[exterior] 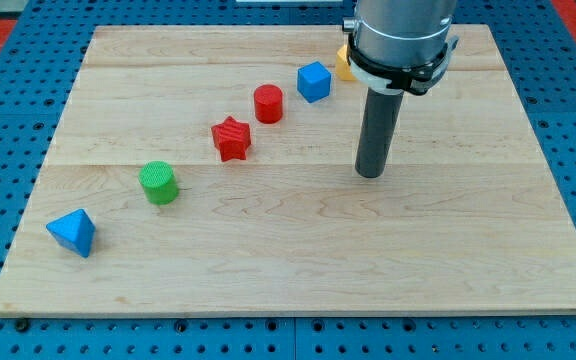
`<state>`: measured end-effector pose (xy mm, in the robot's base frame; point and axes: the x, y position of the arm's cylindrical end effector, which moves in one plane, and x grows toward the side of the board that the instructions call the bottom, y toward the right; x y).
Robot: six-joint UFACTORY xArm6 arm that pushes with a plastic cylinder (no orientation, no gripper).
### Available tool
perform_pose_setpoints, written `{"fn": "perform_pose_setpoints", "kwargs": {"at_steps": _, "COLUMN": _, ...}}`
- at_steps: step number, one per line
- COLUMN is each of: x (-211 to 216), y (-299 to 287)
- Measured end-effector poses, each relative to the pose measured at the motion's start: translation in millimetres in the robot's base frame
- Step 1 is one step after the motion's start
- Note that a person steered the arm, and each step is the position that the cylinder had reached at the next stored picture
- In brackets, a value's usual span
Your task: Point your arm at the green star
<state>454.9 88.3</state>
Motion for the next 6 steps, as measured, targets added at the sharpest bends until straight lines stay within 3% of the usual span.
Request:
{"fn": "perform_pose_setpoints", "kwargs": {"at_steps": 3, "x": -9, "y": 2}}
{"fn": "perform_pose_setpoints", "kwargs": {"at_steps": 4, "x": -55, "y": 19}}
{"fn": "perform_pose_setpoints", "kwargs": {"at_steps": 6, "x": -150, "y": 175}}
